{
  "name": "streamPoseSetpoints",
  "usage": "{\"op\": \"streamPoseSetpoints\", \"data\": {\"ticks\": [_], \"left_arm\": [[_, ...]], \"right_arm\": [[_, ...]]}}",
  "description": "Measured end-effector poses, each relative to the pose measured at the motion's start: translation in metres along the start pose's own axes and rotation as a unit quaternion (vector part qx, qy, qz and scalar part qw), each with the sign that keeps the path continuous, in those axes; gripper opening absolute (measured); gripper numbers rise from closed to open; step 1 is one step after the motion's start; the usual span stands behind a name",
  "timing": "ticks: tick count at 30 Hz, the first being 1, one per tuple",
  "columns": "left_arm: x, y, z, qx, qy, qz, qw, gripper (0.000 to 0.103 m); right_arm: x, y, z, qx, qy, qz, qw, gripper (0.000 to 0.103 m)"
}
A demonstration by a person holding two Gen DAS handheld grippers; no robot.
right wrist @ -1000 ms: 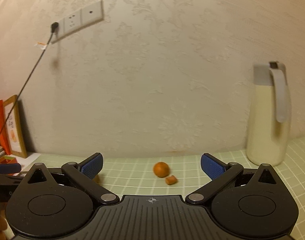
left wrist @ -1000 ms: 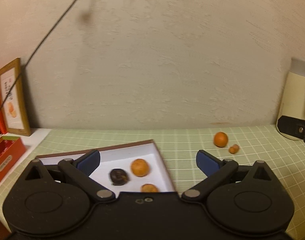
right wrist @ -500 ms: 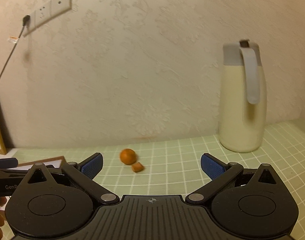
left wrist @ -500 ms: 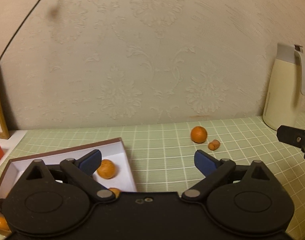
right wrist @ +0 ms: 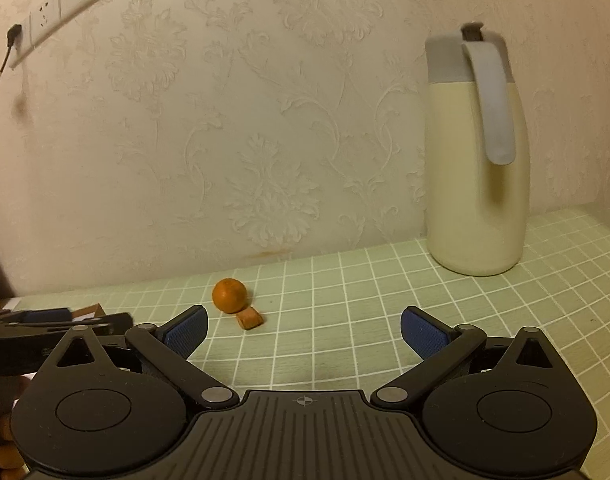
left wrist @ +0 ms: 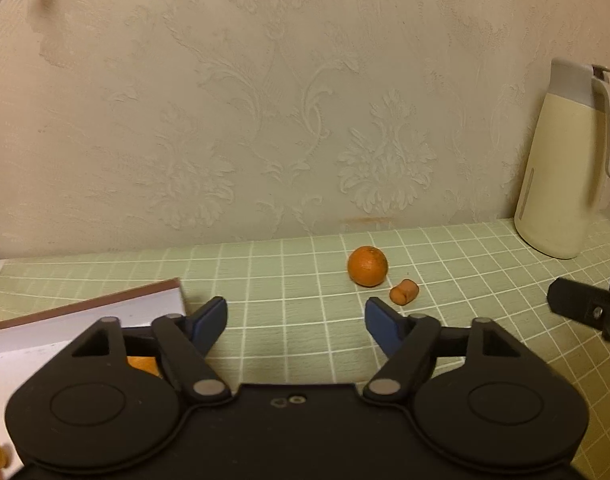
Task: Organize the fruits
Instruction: 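Move both open tools back toward the orange and orange piece near the thermos, then grasp the whole orange with the left tool while the right tool grasps the small orange piece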
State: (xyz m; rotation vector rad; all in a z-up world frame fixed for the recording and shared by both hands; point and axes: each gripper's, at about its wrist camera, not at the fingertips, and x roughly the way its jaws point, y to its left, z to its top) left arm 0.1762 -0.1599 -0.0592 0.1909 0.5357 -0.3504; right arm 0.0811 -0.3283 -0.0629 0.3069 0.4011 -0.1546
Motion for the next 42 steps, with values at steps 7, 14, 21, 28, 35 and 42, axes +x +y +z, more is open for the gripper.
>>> {"op": "streamPoseSetpoints", "data": {"ticks": [7, 14, 21, 28, 35, 42], "left_arm": [[0.024, -0.003, -0.001, -0.002, 0.012, 0.001, 0.9999, 0.056], [0.049, -0.003, 0.006, -0.011, 0.022, -0.007, 0.9997, 0.048], [0.074, -0.005, 0.012, -0.004, 0.029, -0.018, 0.9994, 0.031], [0.090, -0.007, 0.016, -0.001, 0.032, -0.033, 0.9989, 0.022], [0.097, -0.004, 0.018, 0.000, 0.031, -0.027, 0.9992, 0.023], [0.098, -0.003, 0.018, -0.001, 0.032, -0.027, 0.9991, 0.022]], "right_arm": [[0.030, 0.006, 0.000, -0.015, 0.034, 0.002, 0.999, 0.084], [0.077, 0.020, 0.008, -0.028, 0.068, 0.015, 0.997, 0.061], [0.119, 0.026, 0.006, -0.033, 0.107, 0.036, 0.993, 0.046], [0.147, 0.032, 0.009, -0.045, 0.121, 0.060, 0.990, 0.041], [0.168, 0.035, 0.007, -0.055, 0.141, 0.067, 0.986, 0.037], [0.174, 0.042, 0.004, -0.072, 0.141, 0.066, 0.985, 0.028]]}}
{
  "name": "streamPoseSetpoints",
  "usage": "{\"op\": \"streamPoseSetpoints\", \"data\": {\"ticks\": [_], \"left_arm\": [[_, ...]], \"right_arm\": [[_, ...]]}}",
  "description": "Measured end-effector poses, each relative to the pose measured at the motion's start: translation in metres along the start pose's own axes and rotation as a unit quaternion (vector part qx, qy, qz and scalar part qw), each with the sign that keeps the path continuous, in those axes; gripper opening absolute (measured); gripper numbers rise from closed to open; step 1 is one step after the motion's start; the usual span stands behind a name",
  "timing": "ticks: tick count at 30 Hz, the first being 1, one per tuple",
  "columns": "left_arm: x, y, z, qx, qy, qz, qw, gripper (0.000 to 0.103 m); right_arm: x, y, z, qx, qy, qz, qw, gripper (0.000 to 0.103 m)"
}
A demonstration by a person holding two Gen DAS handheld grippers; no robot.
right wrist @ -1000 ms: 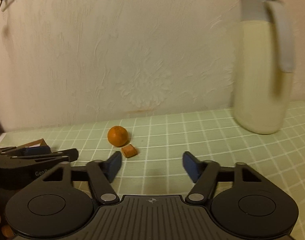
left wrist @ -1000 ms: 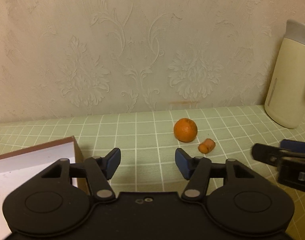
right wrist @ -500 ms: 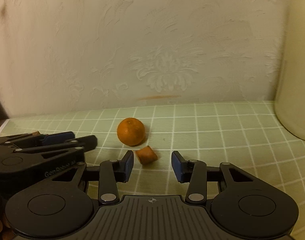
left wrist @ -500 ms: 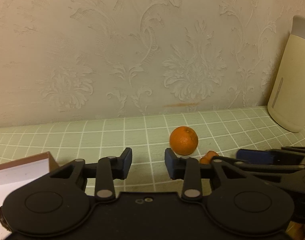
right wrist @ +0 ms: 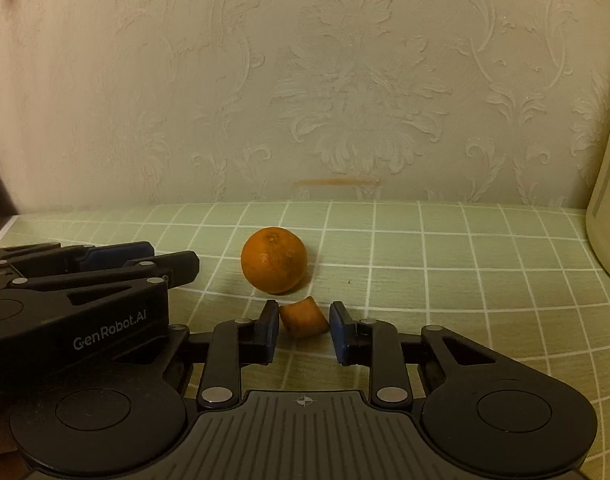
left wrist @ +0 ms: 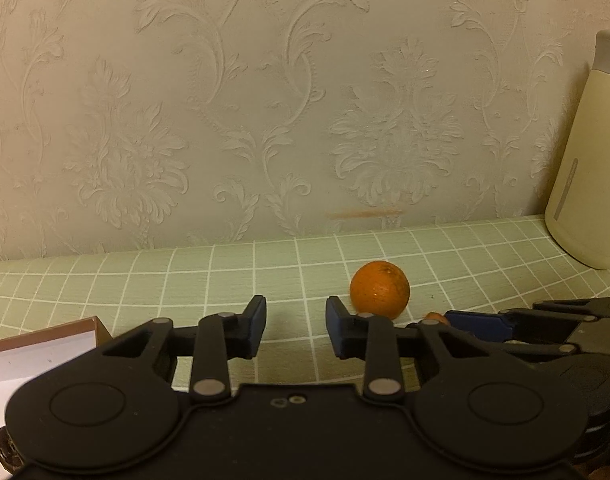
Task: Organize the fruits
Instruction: 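Grasp the whole orange with the left tool while the right tool grasps the small orange piece, then carry the orange with the left tool while the right tool carries the orange piece over the box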
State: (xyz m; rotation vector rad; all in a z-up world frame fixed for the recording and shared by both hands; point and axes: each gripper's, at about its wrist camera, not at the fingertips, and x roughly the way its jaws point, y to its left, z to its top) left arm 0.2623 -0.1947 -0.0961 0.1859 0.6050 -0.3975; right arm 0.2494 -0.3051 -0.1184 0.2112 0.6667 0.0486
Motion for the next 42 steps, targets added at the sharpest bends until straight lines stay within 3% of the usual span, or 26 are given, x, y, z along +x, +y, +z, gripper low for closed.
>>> {"op": "streamPoseSetpoints", "data": {"ticks": [18, 28, 34, 42], "left_arm": [[0.015, -0.032, 0.003, 0.007, -0.004, -0.034, 0.9994, 0.029], [0.030, -0.044, 0.005, 0.011, -0.009, -0.050, 0.9986, 0.038], [0.047, -0.047, -0.001, -0.003, 0.017, -0.060, 0.9981, 0.034], [0.048, -0.051, -0.004, 0.009, 0.000, -0.047, 0.9988, 0.032]], "right_arm": [[-0.031, -0.032, -0.005, 0.054, -0.016, -0.025, 0.998, 0.027], [-0.042, -0.044, -0.003, 0.075, -0.030, -0.042, 0.996, 0.027], [-0.043, -0.048, -0.002, 0.082, -0.034, -0.047, 0.995, 0.027], [-0.045, -0.049, -0.001, 0.092, -0.039, -0.044, 0.994, 0.027]]}}
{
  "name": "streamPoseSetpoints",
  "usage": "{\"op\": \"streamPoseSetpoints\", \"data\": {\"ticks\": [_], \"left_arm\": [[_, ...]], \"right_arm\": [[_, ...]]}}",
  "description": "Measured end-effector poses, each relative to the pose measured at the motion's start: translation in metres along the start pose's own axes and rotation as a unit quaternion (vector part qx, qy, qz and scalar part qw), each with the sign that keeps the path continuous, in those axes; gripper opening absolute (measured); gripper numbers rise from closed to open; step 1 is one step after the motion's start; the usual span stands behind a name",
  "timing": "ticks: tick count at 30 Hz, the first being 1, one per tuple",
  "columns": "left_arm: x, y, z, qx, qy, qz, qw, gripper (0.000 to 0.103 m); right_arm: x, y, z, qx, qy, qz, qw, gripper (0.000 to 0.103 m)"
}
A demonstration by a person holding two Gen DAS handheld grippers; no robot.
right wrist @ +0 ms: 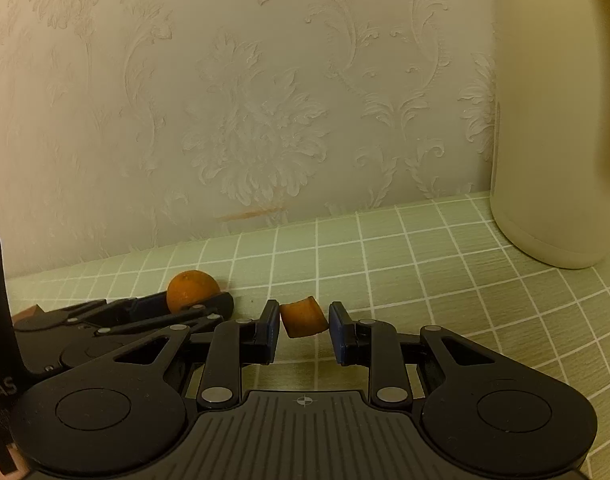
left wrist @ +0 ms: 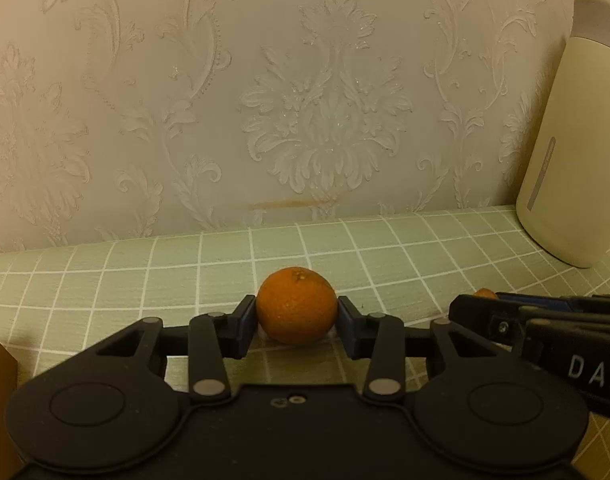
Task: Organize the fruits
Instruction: 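Carry the orange with the left tool while the right tool carries the orange piece over the box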
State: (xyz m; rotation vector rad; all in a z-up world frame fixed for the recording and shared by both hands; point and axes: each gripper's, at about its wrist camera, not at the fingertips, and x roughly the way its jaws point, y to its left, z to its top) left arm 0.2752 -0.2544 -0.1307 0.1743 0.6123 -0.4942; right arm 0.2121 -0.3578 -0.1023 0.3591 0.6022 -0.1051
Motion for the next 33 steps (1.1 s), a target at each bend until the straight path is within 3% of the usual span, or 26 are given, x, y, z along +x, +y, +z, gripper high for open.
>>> {"op": "streamPoseSetpoints", "data": {"ticks": [7, 15, 33], "left_arm": [[-0.016, 0.001, -0.002, -0.006, -0.013, 0.011, 0.9998, 0.032], [-0.043, 0.004, -0.014, -0.007, 0.004, 0.024, 0.9997, 0.032], [-0.172, 0.024, -0.053, -0.014, -0.012, 0.043, 0.9989, 0.032]], "right_arm": [[-0.005, 0.000, -0.001, 0.002, -0.006, 0.000, 1.000, 0.027], [-0.014, 0.011, -0.005, -0.008, -0.002, 0.004, 1.000, 0.027], [-0.093, 0.061, -0.043, -0.059, -0.003, 0.041, 0.997, 0.027]]}}
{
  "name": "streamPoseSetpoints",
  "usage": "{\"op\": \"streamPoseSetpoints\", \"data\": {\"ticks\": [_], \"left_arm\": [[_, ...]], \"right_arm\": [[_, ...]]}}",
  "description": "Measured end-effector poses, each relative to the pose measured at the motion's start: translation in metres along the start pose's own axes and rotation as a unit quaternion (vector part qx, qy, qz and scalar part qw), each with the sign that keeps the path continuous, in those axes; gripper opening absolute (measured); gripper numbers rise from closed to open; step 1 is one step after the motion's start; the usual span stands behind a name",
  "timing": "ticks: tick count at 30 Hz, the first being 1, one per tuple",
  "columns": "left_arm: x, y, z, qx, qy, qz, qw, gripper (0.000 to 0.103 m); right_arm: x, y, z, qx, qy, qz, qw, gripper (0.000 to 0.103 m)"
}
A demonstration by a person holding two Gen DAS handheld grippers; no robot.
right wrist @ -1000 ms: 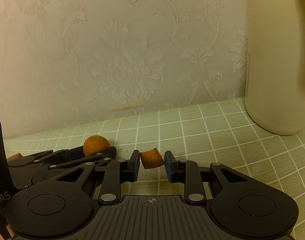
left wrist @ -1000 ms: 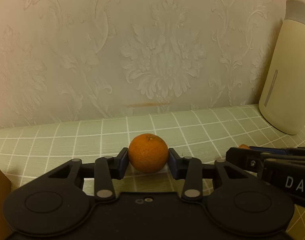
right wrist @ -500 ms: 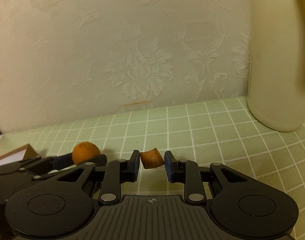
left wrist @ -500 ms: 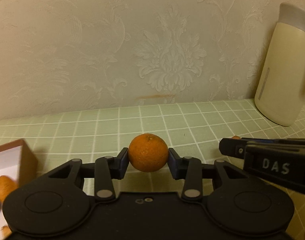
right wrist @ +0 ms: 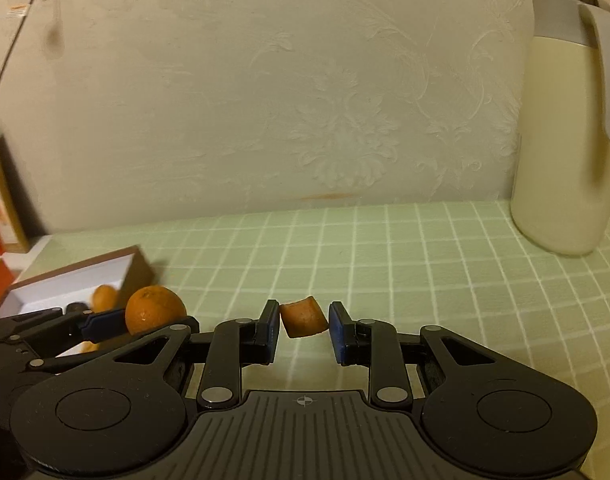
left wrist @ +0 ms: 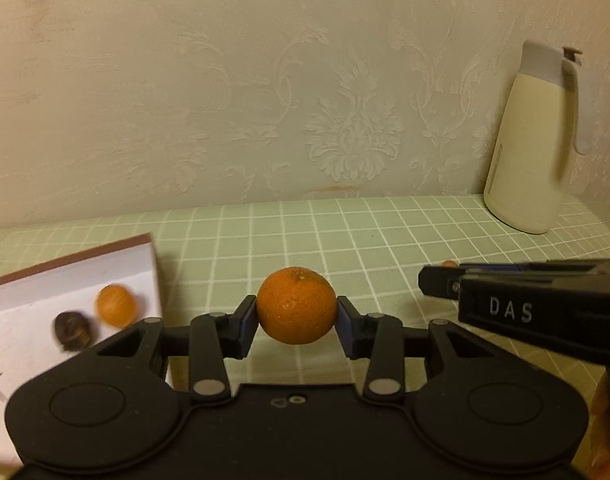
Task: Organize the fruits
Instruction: 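Carry the orange with the left tool while the right tool carries the orange piece over the box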
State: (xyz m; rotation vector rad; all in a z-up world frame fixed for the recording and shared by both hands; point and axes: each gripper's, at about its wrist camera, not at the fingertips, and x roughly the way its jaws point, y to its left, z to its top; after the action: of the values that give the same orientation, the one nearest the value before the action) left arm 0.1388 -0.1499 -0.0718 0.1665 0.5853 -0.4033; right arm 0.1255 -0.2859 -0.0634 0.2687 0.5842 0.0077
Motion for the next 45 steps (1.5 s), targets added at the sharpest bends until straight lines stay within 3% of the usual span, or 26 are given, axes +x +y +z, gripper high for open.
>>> {"op": "streamPoseSetpoints", "data": {"ticks": [10, 21, 32, 45], "left_arm": [[-0.052, 0.026, -0.015, -0.014, -0.013, 0.020, 0.9996, 0.032], [-0.093, 0.068, -0.030, -0.044, -0.026, 0.074, 0.9960, 0.032], [-0.129, 0.124, -0.045, -0.082, -0.039, 0.127, 0.9877, 0.032], [-0.146, 0.179, -0.045, -0.121, -0.051, 0.183, 0.9743, 0.032]], "right_arm": [[-0.035, 0.047, -0.020, -0.026, -0.009, 0.039, 0.999, 0.027], [-0.048, 0.103, -0.026, -0.055, -0.022, 0.096, 0.994, 0.027], [-0.049, 0.168, -0.040, -0.101, -0.032, 0.146, 0.984, 0.027], [-0.037, 0.189, -0.037, -0.105, -0.051, 0.160, 0.980, 0.027]]}}
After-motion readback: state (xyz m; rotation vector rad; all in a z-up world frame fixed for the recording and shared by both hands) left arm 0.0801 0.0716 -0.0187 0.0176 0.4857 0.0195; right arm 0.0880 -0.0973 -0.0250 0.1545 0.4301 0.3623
